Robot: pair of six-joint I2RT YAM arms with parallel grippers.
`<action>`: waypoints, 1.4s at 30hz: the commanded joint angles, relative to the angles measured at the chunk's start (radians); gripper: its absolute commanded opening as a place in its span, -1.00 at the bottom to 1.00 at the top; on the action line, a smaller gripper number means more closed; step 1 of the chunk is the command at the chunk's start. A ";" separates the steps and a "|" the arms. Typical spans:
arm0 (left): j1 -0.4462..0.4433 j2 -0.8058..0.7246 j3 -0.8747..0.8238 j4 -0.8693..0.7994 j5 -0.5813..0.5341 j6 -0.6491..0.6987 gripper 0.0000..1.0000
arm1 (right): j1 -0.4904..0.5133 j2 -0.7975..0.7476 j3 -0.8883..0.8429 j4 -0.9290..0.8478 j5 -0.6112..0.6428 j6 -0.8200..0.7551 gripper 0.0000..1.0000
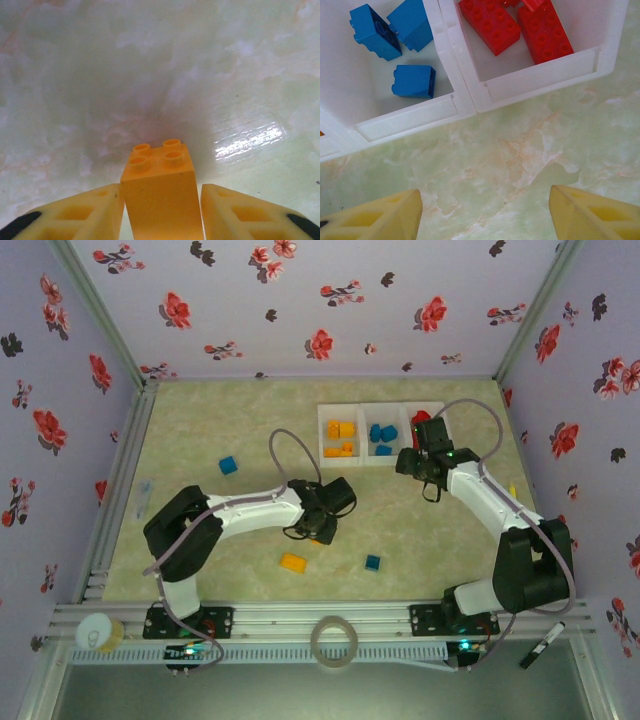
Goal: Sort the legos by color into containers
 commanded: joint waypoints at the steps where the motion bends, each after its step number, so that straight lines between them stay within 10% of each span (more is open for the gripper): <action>1: -0.009 0.022 0.033 -0.047 -0.044 0.002 -0.28 | 0.007 -0.027 -0.016 0.006 0.007 0.010 0.37; 26: 0.033 -0.041 0.157 -0.108 -0.140 0.089 -0.52 | 0.006 -0.097 -0.036 -0.025 0.038 0.008 0.37; 42: 0.210 0.006 0.413 -0.073 -0.175 0.183 -0.51 | 0.007 -0.139 -0.077 -0.022 0.011 0.024 0.36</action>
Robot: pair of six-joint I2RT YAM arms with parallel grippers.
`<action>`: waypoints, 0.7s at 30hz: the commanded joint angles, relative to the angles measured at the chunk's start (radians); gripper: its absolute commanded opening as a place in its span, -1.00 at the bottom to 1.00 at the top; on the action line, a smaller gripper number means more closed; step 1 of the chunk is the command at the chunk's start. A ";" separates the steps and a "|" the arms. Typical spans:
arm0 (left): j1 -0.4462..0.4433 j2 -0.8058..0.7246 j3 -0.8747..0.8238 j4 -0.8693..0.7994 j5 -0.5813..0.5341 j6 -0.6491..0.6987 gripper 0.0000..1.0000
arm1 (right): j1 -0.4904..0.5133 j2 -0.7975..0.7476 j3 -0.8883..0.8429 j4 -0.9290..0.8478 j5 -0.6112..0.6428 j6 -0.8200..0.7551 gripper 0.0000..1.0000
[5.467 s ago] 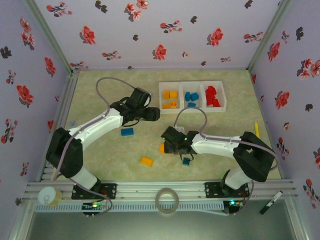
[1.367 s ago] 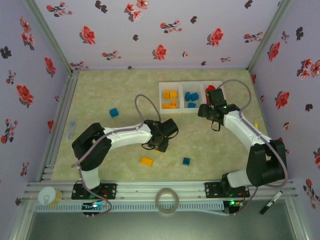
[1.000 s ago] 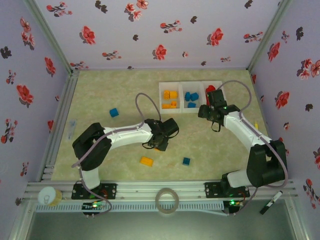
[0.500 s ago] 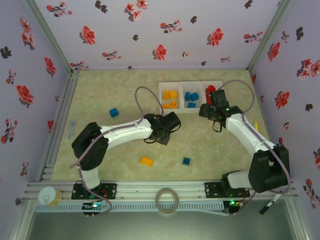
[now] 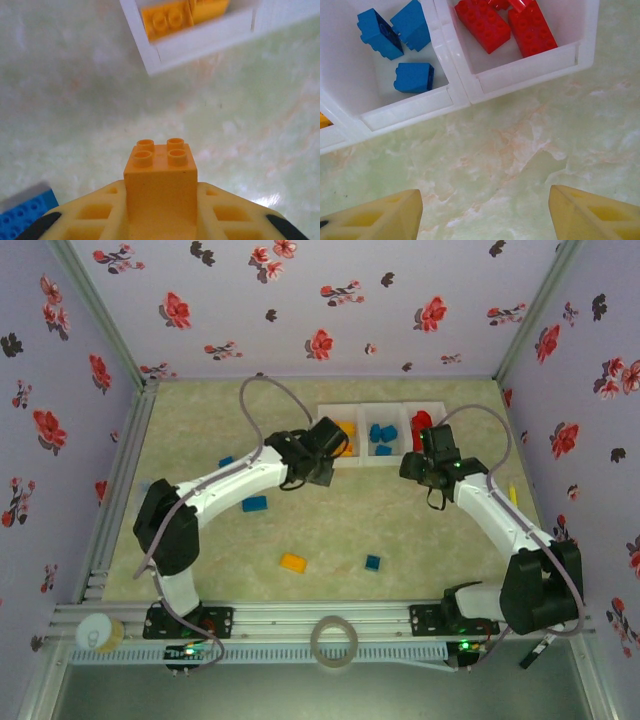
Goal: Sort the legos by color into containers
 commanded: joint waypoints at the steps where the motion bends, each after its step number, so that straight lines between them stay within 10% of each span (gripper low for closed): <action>1: 0.036 0.046 0.095 0.013 -0.030 0.047 -0.51 | 0.007 -0.030 -0.015 -0.013 0.000 0.019 0.36; 21: 0.136 0.526 0.685 -0.102 0.058 0.087 -0.51 | 0.007 -0.133 -0.076 -0.045 -0.008 0.023 0.36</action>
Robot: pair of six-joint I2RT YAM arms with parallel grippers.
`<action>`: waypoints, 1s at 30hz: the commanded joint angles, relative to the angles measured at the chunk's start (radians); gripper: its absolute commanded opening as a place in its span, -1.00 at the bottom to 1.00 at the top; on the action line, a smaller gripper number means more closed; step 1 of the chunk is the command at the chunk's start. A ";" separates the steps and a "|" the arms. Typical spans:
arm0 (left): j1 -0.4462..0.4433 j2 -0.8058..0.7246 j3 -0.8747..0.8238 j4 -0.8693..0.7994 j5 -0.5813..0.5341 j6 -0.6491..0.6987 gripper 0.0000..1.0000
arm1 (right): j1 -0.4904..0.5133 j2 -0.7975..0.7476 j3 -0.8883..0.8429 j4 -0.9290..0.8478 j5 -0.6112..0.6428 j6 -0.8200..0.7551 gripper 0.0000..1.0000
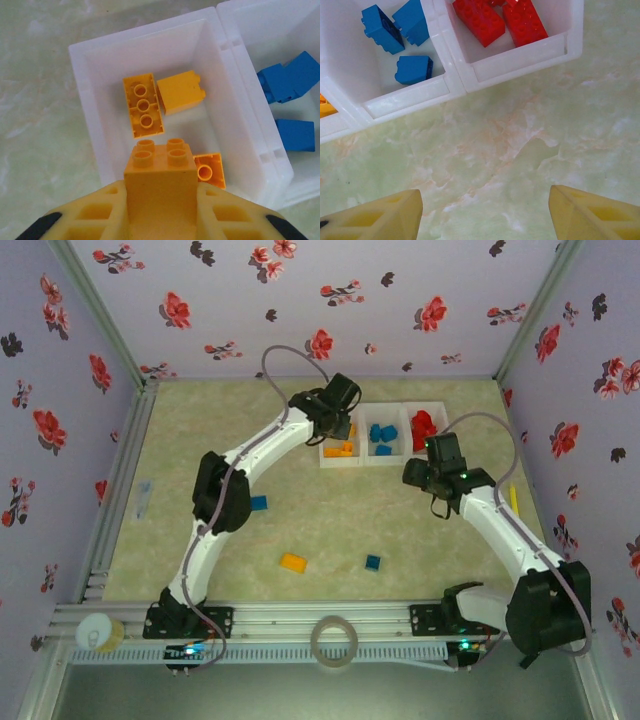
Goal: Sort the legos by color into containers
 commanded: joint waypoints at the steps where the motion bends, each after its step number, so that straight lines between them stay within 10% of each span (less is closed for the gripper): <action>1: 0.009 0.038 0.057 -0.060 0.012 -0.002 -0.49 | 0.006 -0.031 -0.013 -0.032 -0.001 0.020 0.36; 8: 0.010 0.029 0.054 -0.066 0.008 -0.004 0.15 | 0.007 -0.032 -0.019 -0.038 -0.006 0.019 0.37; 20: 0.010 -0.258 -0.250 0.024 -0.024 -0.003 0.18 | 0.075 -0.056 -0.043 -0.077 -0.027 0.035 0.37; 30: 0.018 -0.586 -0.694 0.140 -0.053 -0.102 0.23 | 0.412 -0.109 -0.186 -0.140 0.088 0.298 0.37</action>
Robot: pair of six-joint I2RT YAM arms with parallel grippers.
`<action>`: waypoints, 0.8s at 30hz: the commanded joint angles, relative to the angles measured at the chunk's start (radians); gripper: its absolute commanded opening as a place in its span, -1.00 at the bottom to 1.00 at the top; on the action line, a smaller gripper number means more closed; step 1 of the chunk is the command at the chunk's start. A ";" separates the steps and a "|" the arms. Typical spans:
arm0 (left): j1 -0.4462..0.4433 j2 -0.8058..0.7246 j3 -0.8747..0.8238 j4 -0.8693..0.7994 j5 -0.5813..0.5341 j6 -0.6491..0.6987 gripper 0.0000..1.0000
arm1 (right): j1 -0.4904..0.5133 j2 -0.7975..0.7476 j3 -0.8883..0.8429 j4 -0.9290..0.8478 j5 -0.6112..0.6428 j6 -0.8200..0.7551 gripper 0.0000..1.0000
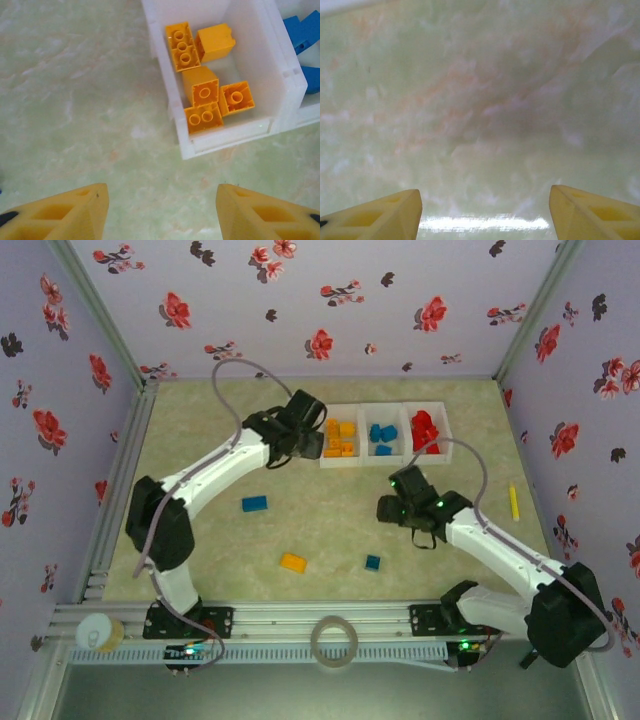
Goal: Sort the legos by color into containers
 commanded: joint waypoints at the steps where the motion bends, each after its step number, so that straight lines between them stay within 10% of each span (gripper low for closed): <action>1: 0.015 -0.079 -0.101 0.053 -0.021 -0.062 0.24 | 0.100 -0.035 -0.046 -0.060 0.081 0.163 0.37; 24: 0.027 -0.135 -0.160 0.047 -0.020 -0.069 0.24 | 0.472 0.088 -0.125 0.021 0.115 0.526 0.32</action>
